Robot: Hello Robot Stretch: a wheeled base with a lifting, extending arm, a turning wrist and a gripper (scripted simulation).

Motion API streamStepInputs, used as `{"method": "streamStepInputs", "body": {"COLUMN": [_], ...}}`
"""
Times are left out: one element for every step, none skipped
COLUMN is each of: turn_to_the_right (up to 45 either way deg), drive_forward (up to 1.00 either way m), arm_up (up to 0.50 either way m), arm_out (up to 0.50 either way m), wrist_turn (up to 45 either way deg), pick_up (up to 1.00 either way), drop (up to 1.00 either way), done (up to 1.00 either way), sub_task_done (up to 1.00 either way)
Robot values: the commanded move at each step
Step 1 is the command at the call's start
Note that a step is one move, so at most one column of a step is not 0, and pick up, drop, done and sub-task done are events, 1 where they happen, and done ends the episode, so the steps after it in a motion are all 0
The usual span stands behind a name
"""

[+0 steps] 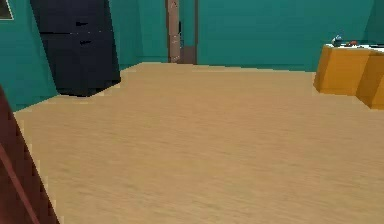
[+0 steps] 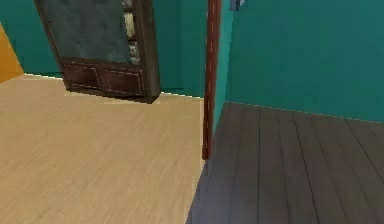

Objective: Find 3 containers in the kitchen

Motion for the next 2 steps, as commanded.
{"method": "streamStepInputs", "body": {"turn_to_the_right": [0.0, 27.0], "drive_forward": [0.05, 0.00], "arm_up": [0.00, 0.00], "arm_out": [0.00, 0.00], "wrist_turn": [0.0, 0.0], "pick_up": [0.00, 0.00], "drop": [0.00, 0.00], "done": [0.00, 0.00], "sub_task_done": [0.00, 0.00]}}
